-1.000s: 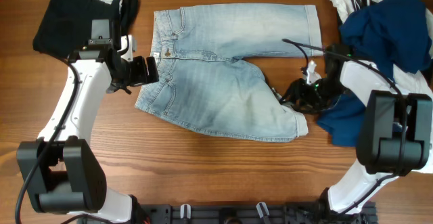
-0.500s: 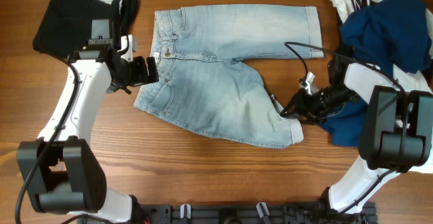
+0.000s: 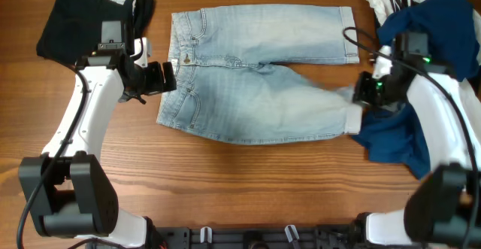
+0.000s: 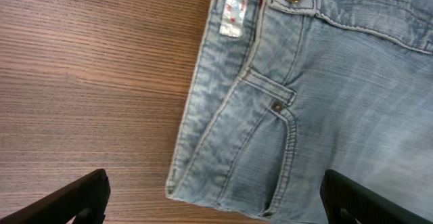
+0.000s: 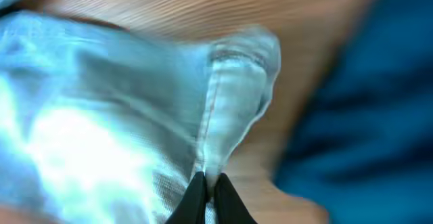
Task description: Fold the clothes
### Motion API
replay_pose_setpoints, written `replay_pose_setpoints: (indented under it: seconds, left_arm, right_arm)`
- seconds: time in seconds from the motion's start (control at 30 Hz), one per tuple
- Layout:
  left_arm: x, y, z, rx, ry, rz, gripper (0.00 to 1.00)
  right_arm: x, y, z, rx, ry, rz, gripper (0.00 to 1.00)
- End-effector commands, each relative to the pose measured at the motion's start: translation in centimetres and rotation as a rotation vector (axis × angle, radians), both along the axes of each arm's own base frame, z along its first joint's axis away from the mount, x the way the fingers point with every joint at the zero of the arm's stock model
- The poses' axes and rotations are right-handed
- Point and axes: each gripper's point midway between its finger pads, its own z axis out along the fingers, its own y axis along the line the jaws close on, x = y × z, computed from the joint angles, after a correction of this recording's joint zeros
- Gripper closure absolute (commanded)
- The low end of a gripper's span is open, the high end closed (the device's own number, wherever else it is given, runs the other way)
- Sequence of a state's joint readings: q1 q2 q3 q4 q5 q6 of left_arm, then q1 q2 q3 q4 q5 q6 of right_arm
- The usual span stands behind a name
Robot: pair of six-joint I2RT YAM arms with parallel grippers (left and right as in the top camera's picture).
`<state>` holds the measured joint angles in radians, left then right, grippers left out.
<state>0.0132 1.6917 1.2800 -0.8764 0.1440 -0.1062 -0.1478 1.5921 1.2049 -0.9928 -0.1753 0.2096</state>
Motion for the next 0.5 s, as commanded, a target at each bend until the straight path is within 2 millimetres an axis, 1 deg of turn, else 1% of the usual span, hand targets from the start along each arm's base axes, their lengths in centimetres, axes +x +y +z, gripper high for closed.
replay_pose_setpoints:
  seconds: [0.0, 0.07, 0.17, 0.2, 0.23, 0.3, 0.33, 0.4, 0.43, 0.47]
  left_arm:
    - [-0.3, -0.1, -0.4, -0.006, 0.013, -0.021, 0.0]
    - [-0.3, -0.1, -0.4, -0.006, 0.013, -0.021, 0.0]
    - [-0.3, -0.1, -0.4, -0.006, 0.013, -0.021, 0.0]
    - [-0.3, -0.1, -0.4, -0.006, 0.013, -0.022, 0.0]
    - [-0.3, -0.1, -0.5, -0.006, 0.014, -0.022, 0.0]
    - [-0.4, -0.1, -0.5, -0.006, 0.02, -0.022, 0.0]
    - [-0.5, -0.2, -0.5, -0.01, 0.024, -0.024, 0.0]
    - [-0.8, -0.6, -0.5, -0.037, 0.034, -0.03, 0.0]
    - [-1.1, -1.1, -0.4, -0.062, 0.043, -0.037, 0.0]
    - [-1.4, -1.7, -0.4, -0.097, 0.058, -0.045, 0.0]
  right_arm:
    - [-0.6, -4.4, 2.9, -0.213, -0.054, -0.206, 0.96]
    - [-0.6, -5.1, 2.5, -0.247, -0.047, -0.234, 0.96]
    - [-0.9, -4.9, 0.5, -0.236, -0.009, -0.249, 0.95]
    - [-1.0, -4.8, 0.0, -0.229, 0.011, -0.245, 0.85]
    - [-1.1, -4.5, -0.5, -0.214, 0.03, -0.239, 0.72]
    - [-1.1, -3.7, -0.6, -0.169, 0.034, -0.218, 0.42]
    - [-0.9, -3.1, -0.3, -0.138, 0.017, -0.192, 0.34]
    - [-0.4, -2.2, 1.0, -0.088, -0.02, -0.175, 0.29]
    - [-0.2, -1.6, 2.0, -0.057, -0.05, -0.148, 0.29]
    - [-0.1, -1.1, 2.8, -0.036, -0.068, -0.134, 0.26]
